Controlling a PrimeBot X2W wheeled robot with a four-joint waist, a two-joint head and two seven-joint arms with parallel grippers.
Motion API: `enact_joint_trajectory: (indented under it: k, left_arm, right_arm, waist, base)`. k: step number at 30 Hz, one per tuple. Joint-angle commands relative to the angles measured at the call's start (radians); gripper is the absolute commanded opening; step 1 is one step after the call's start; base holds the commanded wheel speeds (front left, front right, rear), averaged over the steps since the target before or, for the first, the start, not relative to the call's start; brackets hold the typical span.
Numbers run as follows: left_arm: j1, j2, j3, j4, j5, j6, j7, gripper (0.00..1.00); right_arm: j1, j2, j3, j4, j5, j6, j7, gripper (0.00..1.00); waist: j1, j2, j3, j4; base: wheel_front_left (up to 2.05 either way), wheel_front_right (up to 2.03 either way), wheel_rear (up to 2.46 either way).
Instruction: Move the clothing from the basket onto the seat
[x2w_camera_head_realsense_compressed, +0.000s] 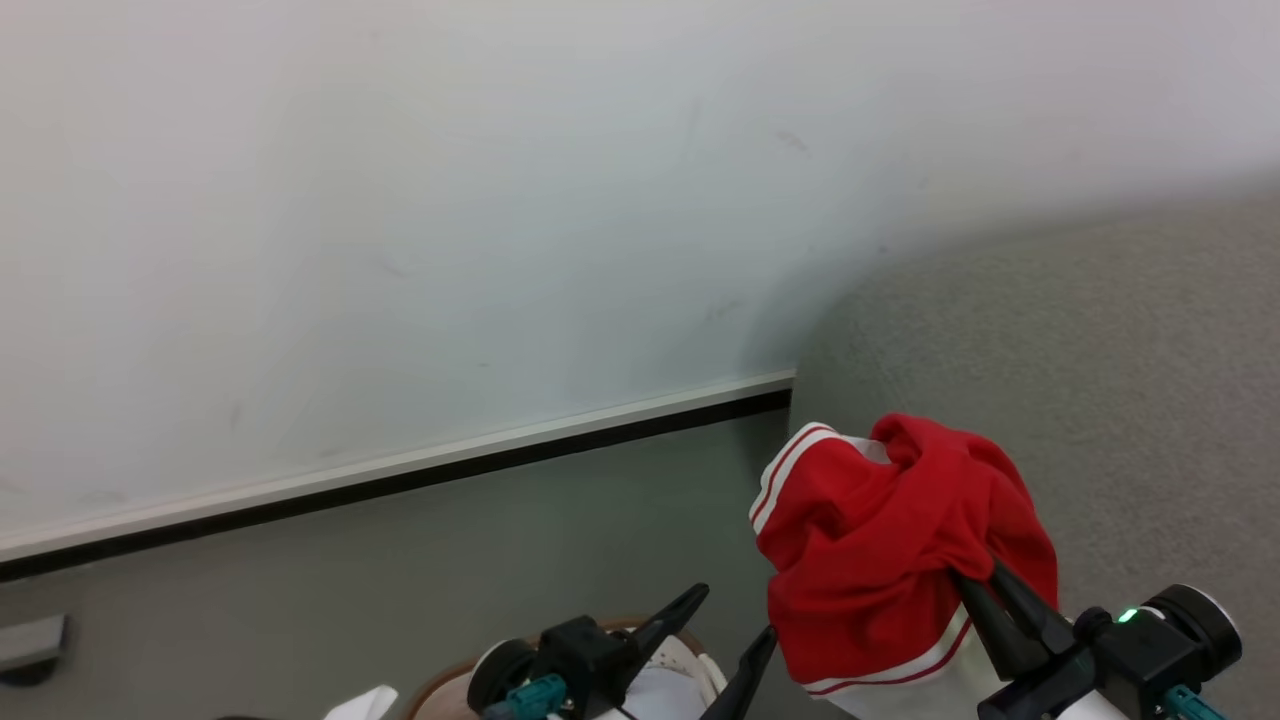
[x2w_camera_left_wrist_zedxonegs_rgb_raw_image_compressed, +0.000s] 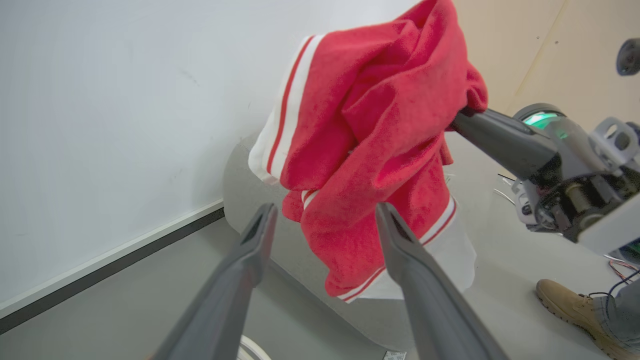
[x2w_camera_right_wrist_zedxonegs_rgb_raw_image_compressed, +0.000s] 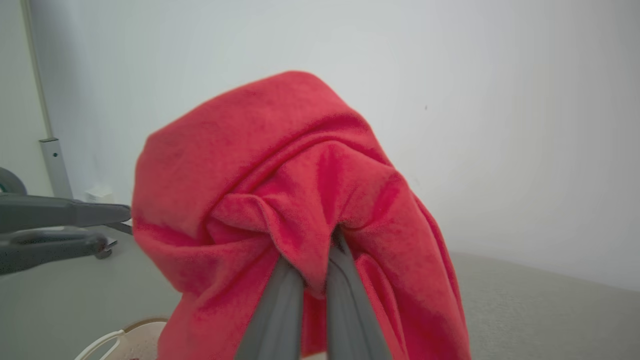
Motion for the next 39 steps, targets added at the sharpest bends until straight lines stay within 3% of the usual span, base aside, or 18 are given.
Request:
enact_joint_trajectory:
  k: [1,10,16,20,28,35,39]
  left_arm:
    - [-0.008,-0.001,0.001,0.006,0.011,0.001,-0.006,1.0]
    - [-0.039,-0.026,-0.017,0.034,0.024,-0.008,-0.018,1.0]
    - [-0.137,-0.039,-0.04,0.041,0.074,-0.023,0.014,1.0]
    - [-0.243,-0.043,-0.05,0.046,0.121,-0.043,0.036,1.0]
    - [-0.468,-0.06,-0.064,0.06,0.226,-0.086,0.057,1.0]
    - [-0.594,-0.097,-0.069,0.073,0.281,-0.095,0.034,1.0]
    - [-0.618,-0.112,-0.067,0.081,0.29,-0.086,0.021,1.0]
  right_arm:
    - [0.012,-0.005,-0.012,-0.013,-0.003,-0.002,-0.005,0.0]
    - [0.048,0.008,-0.077,-0.044,-0.008,-0.002,-0.005,0.0]
    - [0.01,0.05,-0.195,-0.05,0.03,-0.002,-0.005,0.0]
    - [-0.1,0.062,-0.28,-0.032,0.038,-0.002,-0.005,0.0]
    - [-0.448,-0.033,-0.439,0.127,0.032,-0.002,-0.005,0.0]
    - [-0.759,-0.22,-0.549,0.379,0.084,-0.002,-0.002,0.0]
    - [-0.888,-0.292,-0.609,0.554,0.074,-0.002,-0.003,0.0]
  waist:
    - [-0.0001,-0.0001,0.019,-0.067]
    - [-0.0001,-0.0001,0.063,-0.161]
    - [-0.0001,-0.0001,0.181,-0.121]
    - [-0.0001,-0.0001,0.309,-0.081]
    - [-0.0001,-0.0001,0.568,0.009]
    - [-0.0001,-0.0001,0.71,0.091]
    - [-0.0001,-0.0001,0.753,0.124]
  base:
    - [0.0,0.0,0.0]
    - [0.0,0.0,0.0]
    - [0.0,0.0,0.0]
    - [0.0,0.0,0.0]
    - [0.0,0.0,0.0]
    - [0.0,0.0,0.0]
    - [0.0,0.0,0.0]
